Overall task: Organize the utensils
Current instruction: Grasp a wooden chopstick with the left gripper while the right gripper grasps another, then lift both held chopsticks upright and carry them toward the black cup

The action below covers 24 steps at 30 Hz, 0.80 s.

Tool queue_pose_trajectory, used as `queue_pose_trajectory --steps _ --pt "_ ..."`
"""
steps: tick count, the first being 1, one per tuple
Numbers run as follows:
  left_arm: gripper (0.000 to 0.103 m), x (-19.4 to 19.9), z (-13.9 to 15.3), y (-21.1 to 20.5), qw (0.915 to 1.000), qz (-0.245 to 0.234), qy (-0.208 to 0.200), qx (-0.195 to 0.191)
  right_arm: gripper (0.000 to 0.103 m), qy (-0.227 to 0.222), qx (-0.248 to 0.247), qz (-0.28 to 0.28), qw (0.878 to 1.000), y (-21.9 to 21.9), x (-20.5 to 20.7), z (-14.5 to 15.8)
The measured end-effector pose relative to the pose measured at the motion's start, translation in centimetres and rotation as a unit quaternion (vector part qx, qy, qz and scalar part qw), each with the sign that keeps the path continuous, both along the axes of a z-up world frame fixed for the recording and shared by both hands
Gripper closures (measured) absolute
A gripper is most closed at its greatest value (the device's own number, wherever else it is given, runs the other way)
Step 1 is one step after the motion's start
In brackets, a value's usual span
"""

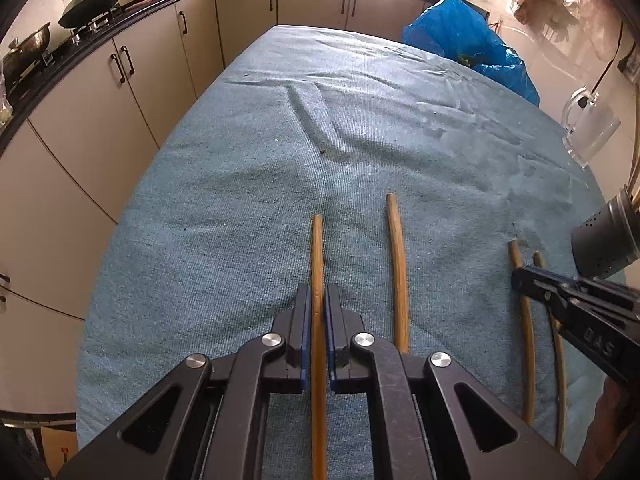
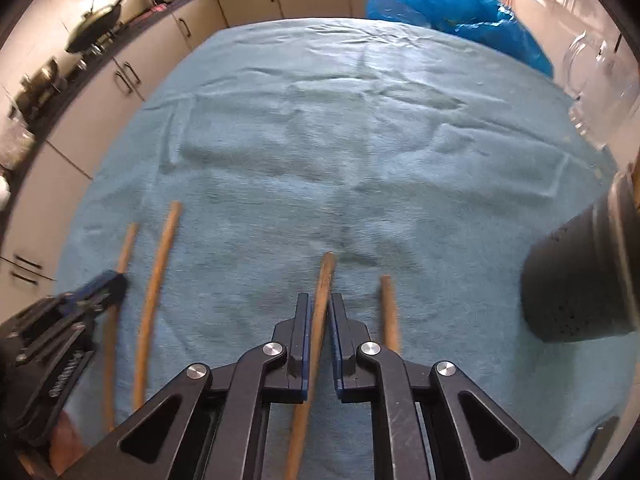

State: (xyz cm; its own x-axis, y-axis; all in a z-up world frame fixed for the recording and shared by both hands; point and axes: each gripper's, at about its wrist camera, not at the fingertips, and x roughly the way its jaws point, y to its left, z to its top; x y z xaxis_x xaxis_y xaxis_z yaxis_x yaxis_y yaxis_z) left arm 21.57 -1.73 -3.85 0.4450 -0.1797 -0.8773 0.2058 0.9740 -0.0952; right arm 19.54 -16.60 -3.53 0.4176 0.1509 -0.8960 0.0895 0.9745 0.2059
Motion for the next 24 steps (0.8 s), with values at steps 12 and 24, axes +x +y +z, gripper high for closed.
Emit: queue_pose_trajectory --steps 12,24 --pt "0.097 -4.8 7.0 2.5 0.9952 0.013 -0.073 -0.063 0.095 -0.221 0.043 0.024 0.974 0.4 -9.7 10.1" --pt "0.097 -12.6 14.0 2.3 0.983 -0.022 -0.16 -0.087 0.095 -0.335 0.008 0.029 0.942 1.4 -17.4 13.3"
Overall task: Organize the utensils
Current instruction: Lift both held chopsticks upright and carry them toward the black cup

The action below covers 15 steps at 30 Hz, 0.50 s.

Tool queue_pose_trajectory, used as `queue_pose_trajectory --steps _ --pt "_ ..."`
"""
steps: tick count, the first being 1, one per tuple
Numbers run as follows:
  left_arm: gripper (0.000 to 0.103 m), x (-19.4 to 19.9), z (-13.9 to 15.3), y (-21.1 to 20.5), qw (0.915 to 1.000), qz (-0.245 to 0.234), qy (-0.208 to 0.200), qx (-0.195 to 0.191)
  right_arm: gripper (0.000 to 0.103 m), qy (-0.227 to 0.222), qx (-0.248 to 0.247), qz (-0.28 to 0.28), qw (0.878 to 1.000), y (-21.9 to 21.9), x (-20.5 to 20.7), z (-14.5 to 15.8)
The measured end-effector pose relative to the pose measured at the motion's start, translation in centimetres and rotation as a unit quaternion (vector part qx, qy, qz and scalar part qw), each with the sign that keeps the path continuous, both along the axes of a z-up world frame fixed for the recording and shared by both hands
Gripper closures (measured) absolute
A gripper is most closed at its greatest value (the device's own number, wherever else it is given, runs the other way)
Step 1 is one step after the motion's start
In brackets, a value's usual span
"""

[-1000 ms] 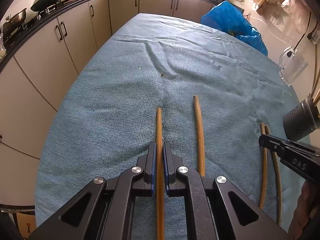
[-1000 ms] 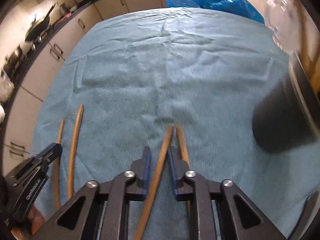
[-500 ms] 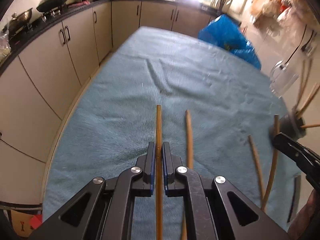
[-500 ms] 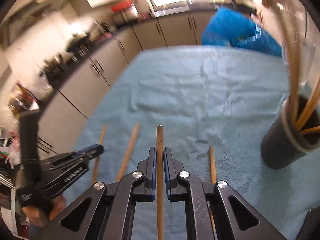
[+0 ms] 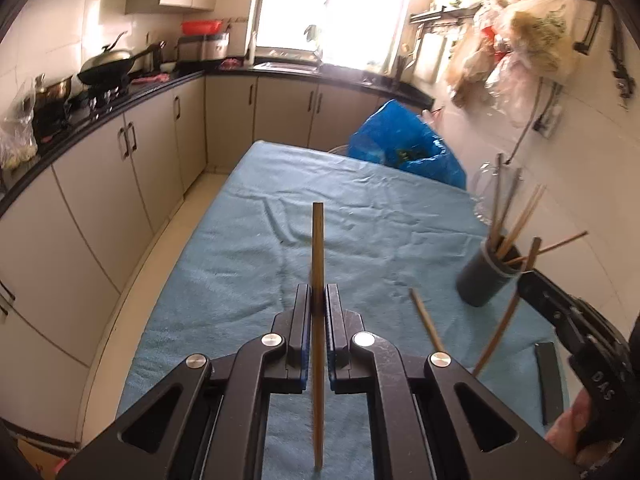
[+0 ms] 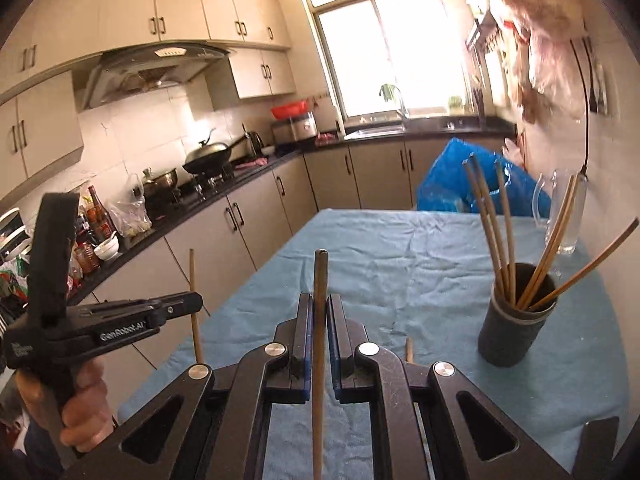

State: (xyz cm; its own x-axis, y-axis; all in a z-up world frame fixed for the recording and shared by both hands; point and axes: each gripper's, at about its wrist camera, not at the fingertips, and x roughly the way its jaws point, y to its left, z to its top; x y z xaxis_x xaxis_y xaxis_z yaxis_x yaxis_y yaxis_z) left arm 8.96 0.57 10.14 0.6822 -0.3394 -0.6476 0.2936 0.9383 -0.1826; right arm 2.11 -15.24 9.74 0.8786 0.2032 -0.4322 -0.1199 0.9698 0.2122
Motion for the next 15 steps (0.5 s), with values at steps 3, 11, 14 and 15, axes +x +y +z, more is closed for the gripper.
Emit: queue_pose_trajectory --steps 3,11,14,15 --pt "0.097 -0.8 0.7 -0.5 0.9999 -0.006 -0.009 0.003 0.095 -0.01 0.004 -0.005 1.0 -0.4 -0.9 0.3" --pt "0.097 -1.3 1.2 -1.1 0.9999 -0.005 -0.012 0.005 0.095 -0.03 0.016 -0.027 0.999 -2.2 -2.8 1.0" --pt "0.097 -1.3 1.2 -1.2 0.9999 -0.005 -0.012 0.005 0.095 -0.036 0.02 -0.037 0.998 -2.7 -3.2 1.2" --pt "0.097 -1.4 1.1 -1.2 0.9999 -0.006 -0.012 0.005 0.095 -0.037 0.024 -0.04 0.998 -3.0 -3.4 1.3"
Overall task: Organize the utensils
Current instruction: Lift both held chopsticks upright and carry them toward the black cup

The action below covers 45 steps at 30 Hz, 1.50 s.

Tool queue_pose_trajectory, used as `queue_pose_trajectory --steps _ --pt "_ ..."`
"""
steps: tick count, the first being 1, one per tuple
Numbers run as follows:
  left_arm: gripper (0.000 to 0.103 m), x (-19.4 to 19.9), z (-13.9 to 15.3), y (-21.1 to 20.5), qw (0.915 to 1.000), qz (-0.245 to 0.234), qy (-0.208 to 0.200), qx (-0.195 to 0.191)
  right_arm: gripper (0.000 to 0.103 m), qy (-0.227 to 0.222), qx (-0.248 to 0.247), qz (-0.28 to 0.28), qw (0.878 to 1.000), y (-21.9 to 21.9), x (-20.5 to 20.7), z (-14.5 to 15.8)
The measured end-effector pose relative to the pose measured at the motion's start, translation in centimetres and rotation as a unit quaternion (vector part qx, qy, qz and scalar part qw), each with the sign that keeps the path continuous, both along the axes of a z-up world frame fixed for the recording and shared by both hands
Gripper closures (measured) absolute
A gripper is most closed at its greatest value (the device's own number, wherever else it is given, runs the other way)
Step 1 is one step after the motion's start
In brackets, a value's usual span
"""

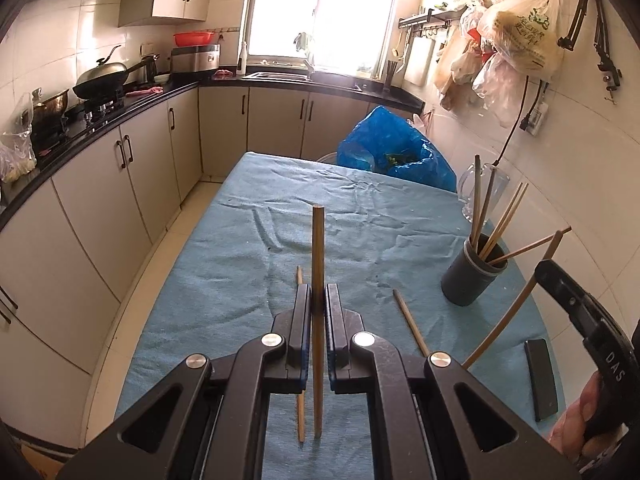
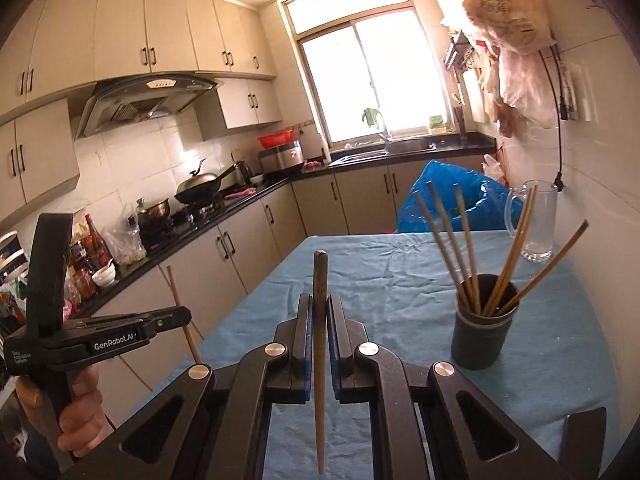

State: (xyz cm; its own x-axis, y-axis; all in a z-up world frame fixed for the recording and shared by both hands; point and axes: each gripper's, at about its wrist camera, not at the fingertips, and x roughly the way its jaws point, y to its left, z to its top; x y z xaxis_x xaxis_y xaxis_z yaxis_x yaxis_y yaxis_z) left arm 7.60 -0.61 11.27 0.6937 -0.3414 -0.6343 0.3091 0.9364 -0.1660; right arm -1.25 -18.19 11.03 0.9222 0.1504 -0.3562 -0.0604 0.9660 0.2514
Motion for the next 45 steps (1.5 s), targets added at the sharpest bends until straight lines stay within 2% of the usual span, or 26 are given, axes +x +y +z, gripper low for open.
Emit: queue_pose_trajectory --steps 24,45 --pt "0.097 -1.0 1.5 -1.9 0.9997 -0.017 -0.018 0.007 0.095 -0.019 0.02 -0.033 0.999 -2.4 -1.4 0.9" --pt "0.097 -1.6 1.6 -3.5 0.9988 -0.033 -0.027 0.024 0.095 -0.033 0.036 -0.064 0.997 -4.9 -2.6 1.8"
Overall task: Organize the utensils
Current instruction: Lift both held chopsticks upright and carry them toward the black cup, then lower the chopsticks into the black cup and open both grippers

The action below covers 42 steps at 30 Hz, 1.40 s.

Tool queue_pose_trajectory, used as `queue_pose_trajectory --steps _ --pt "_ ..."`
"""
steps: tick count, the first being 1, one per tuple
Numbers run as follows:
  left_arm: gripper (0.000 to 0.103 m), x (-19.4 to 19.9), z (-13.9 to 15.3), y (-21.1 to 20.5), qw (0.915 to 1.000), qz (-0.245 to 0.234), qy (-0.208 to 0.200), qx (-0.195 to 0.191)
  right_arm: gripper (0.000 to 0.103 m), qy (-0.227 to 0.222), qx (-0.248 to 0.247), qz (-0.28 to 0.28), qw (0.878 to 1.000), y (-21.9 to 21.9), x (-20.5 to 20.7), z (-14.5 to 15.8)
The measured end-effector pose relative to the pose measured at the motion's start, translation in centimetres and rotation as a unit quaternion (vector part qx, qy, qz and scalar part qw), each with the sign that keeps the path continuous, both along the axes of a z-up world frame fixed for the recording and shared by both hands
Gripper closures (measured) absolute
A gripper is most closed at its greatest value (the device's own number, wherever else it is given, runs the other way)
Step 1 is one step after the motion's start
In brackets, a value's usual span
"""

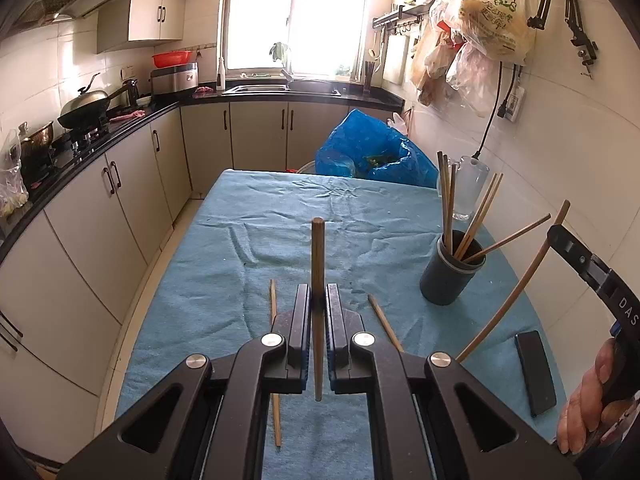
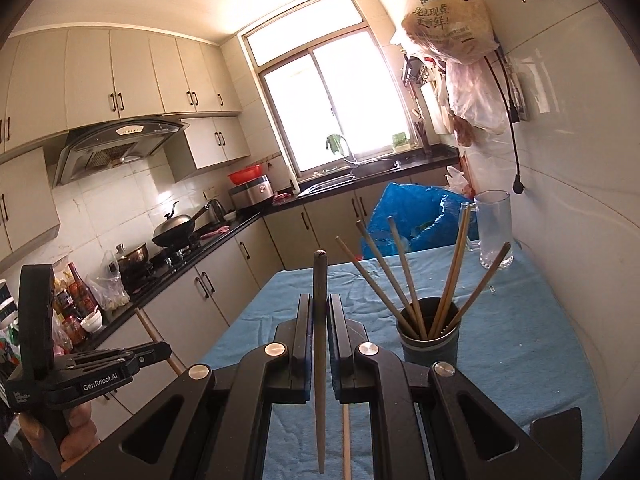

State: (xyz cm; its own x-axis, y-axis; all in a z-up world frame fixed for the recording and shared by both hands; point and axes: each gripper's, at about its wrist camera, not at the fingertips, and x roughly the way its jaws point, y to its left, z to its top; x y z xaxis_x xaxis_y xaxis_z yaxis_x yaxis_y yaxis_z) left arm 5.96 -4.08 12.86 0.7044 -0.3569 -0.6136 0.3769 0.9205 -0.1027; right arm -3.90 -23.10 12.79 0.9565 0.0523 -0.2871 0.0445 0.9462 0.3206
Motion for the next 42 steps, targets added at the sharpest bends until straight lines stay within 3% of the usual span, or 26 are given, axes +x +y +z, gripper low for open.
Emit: queue_pose_trajectory --steps 18,42 --pt "0.097 -0.9 0.4 -1.6 0.9998 -0.013 -0.004 0.017 0.095 -0.017 0.02 -0.019 0.999 -2.4 -1.9 0.4" --pt "0.097 -1.3 1.7 -7.3 0.9972 -0.053 -0.015 0.05 0.095 -0.046 0.04 -0.054 0.997 -6.8 -4.7 1.4"
